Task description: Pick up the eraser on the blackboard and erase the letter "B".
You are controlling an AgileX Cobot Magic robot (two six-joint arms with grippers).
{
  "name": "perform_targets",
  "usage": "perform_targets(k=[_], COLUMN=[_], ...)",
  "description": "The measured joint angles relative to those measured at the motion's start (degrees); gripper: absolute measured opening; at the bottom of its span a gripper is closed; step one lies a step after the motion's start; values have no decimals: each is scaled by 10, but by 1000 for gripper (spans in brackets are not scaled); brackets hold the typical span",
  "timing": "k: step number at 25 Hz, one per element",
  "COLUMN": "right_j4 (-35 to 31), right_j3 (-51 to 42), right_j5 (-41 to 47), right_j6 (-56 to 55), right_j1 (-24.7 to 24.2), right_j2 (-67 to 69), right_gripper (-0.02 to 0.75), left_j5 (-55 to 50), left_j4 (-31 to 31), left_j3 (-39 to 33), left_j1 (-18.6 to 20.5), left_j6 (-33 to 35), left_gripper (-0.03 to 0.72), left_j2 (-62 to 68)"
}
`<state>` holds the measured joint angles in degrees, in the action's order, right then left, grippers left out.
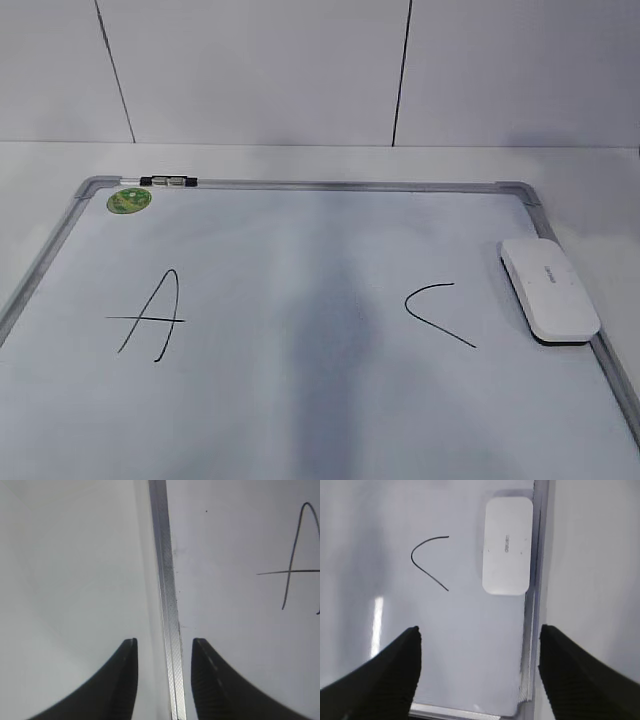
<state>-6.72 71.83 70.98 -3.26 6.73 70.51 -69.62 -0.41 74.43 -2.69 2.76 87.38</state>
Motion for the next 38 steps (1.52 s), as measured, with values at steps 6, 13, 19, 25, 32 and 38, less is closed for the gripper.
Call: perform_targets(k=[6, 13, 19, 25, 32, 38], right_j4=[2, 3, 13, 36, 53, 58], right_j3=[-108, -173, -212, -273, -364, -405], right_j5=[6, 11, 14, 14, 13, -22], right_j6=[0, 0, 1, 5, 39, 50], right_j1=[0, 0, 0, 0, 0, 0], right_j2=[-137, -280, -375, -445, -543, -648], right_gripper=[575, 575, 575, 575, 575, 575], left_j5=[-12, -16, -21, -28, -31, -36], left_j4=[-19, -26, -32, -37, -41, -41], left_j3=[-4, -38, -111, -219, -307, -384], left_j1=[0, 0, 0, 0, 0, 0], left_j6=[0, 0, 1, 2, 2, 3], left_gripper=[276, 272, 243, 237, 237, 237], left_j2=[-128, -277, -388, -546, -727, -847])
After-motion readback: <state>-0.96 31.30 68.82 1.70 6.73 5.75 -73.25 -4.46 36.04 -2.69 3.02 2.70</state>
